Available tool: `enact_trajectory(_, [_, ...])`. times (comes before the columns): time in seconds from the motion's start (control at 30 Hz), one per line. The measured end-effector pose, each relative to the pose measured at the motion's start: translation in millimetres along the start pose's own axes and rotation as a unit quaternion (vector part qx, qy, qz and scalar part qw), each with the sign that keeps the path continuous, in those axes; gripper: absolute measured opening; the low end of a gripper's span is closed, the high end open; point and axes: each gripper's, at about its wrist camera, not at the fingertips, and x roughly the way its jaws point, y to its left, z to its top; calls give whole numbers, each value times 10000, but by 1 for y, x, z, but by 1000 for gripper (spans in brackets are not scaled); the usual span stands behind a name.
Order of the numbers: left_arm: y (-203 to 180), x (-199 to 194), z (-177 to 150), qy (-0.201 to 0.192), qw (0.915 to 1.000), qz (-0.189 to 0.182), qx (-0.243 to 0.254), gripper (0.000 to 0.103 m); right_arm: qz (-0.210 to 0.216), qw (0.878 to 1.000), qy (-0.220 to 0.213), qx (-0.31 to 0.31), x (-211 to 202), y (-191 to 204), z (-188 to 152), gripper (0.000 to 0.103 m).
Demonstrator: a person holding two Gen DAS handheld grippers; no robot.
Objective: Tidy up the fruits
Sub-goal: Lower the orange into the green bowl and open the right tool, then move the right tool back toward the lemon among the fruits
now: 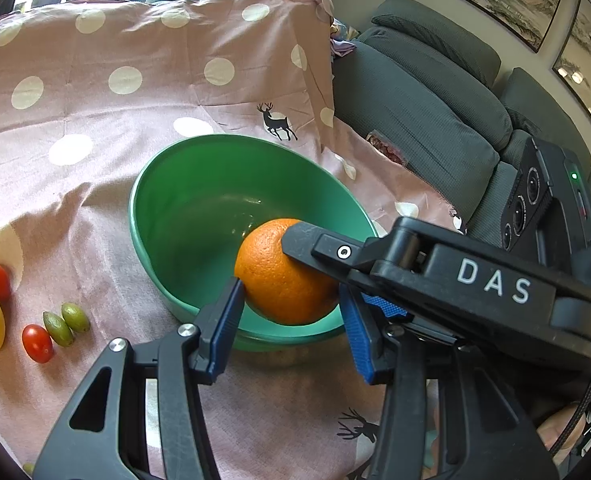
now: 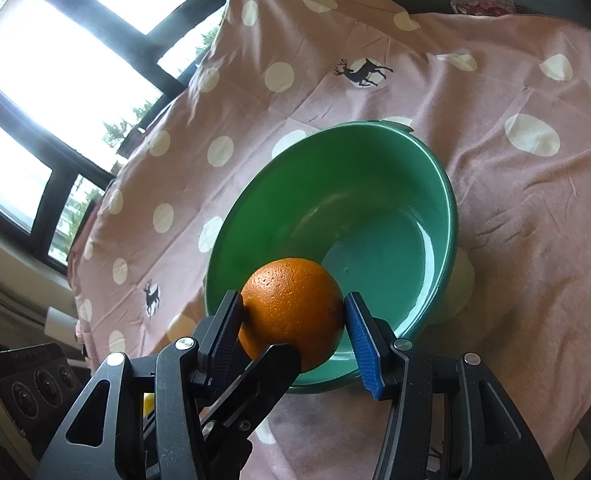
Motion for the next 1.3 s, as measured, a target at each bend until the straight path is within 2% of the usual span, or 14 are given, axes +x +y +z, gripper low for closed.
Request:
enact_trajectory(0.13, [-1,1,-1,4,10000,-21,-6,47,-107,9999,-18,49,-1,-1,0,55])
enact_trajectory(0.2, [-1,2,-1,6,9997,-259,-32,38,-104,9999,-49,41,-1,-2,1,55])
enact_trajectory(0.23, [-2,3,-1,41,9995,-315,-48,38,36,10000,-37,44,-2,-1,1,55])
enact_trajectory(0.33, [-3,5,-2,28,10000,-50,13,38,298,9996,31,8,0,3,0,55])
enact_trajectory(0.47, [-4,2,-2,69,10000,32,8,39,-310,9993,-105,-187,0,12,-3,55])
enact_trajectory(0.63, [-4,-13,-4,-173,9996,207,91,40,-122,9995,-163,-231,-3,14,-3,55])
enact_trajectory(0.8, [14,-41,-5,-431,9984,151,-334,42,-289,9985,-356,-312,-10,20,-5,55])
enact_trajectory(0.93, [26,-72,-7,-788,9938,607,-506,44,-195,9983,-416,-350,-13,25,-7,55])
enact_trajectory(1.03, [38,-94,-9,-1062,9858,1042,-779,47,-235,9976,-506,-412,-16,31,-9,55])
enact_trajectory(1.1, [45,-106,-12,-1264,9738,1623,-972,48,-192,9973,-561,-426,-18,35,-11,55])
enact_trajectory(1.17, [51,-115,-15,-1279,9608,2210,-1081,48,-117,9972,-638,-381,-21,40,-14,55])
enact_trajectory(1.3, [69,-138,-24,-1287,9383,2967,-1225,51,117,9960,-731,-500,-26,57,-22,55])
